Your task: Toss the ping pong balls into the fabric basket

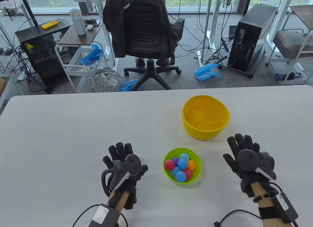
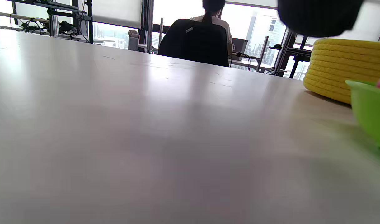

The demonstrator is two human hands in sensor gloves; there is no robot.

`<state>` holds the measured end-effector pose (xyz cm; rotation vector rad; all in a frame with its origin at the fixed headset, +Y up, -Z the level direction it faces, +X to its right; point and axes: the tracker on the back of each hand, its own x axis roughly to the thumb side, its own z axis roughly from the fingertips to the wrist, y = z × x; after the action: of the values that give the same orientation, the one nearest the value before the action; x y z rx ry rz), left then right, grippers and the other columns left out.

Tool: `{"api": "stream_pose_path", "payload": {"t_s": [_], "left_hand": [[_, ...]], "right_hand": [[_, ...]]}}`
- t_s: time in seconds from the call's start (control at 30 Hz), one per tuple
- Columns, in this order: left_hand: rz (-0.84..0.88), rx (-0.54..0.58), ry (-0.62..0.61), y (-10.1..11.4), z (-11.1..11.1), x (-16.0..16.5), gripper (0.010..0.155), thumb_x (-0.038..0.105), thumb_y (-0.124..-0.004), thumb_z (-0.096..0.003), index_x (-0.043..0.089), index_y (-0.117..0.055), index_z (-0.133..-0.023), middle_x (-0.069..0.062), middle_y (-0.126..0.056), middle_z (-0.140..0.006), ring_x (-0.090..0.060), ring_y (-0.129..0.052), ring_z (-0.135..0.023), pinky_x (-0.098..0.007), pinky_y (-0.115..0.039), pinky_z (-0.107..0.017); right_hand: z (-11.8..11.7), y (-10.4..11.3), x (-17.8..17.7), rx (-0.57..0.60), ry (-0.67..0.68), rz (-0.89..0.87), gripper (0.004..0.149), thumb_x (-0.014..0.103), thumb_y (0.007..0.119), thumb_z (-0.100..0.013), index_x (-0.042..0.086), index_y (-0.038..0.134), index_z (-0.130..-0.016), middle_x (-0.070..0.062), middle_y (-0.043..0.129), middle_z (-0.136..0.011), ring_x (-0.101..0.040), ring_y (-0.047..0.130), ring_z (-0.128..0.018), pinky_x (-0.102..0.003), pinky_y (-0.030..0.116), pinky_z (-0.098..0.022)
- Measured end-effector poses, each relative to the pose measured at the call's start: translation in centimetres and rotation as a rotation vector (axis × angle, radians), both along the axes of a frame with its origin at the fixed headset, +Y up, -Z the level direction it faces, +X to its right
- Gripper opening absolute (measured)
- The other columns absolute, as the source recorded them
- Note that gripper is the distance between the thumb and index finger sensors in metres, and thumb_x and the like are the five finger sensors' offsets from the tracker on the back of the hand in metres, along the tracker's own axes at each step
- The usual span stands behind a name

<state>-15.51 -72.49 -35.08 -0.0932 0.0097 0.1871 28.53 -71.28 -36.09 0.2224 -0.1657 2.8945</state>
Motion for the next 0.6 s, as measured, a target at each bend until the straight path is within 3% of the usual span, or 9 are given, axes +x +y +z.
{"api": "stream_pose_path", "payload": {"t_s": [0.33, 0.6], "left_hand": [[0.011, 0.020, -0.004, 0.2, 0.2, 0.0, 0.106, 0.061, -0.075, -0.0447, 0.013, -0.010, -0.113, -0.020, 0.002, -0.118, -0.051, 0.002, -0.106, -0.076, -0.009, -0.072], [0.022, 0.020, 0.006, 0.2, 0.2, -0.2, 0.106, 0.061, -0.075, -0.0448, 0.012, -0.011, -0.113, -0.020, 0.001, -0.118, -0.051, 0.001, -0.106, -0.077, -0.010, -0.072]], "right_hand": [[0.5, 0.3, 0.2, -0.007, -0.006, -0.041, 0.074, 0.049, 0.068, -0.057, 0.016, 0.037, -0.115, -0.026, 0.033, -0.119, -0.059, 0.039, -0.102, -0.074, 0.041, -0.068], [1.6, 2.2, -0.9, 0.099, 0.072, -0.159, 0.073, 0.049, 0.070, -0.056, 0.015, 0.042, -0.114, -0.027, 0.044, -0.116, -0.059, 0.055, -0.097, -0.071, 0.054, -0.069]]}}
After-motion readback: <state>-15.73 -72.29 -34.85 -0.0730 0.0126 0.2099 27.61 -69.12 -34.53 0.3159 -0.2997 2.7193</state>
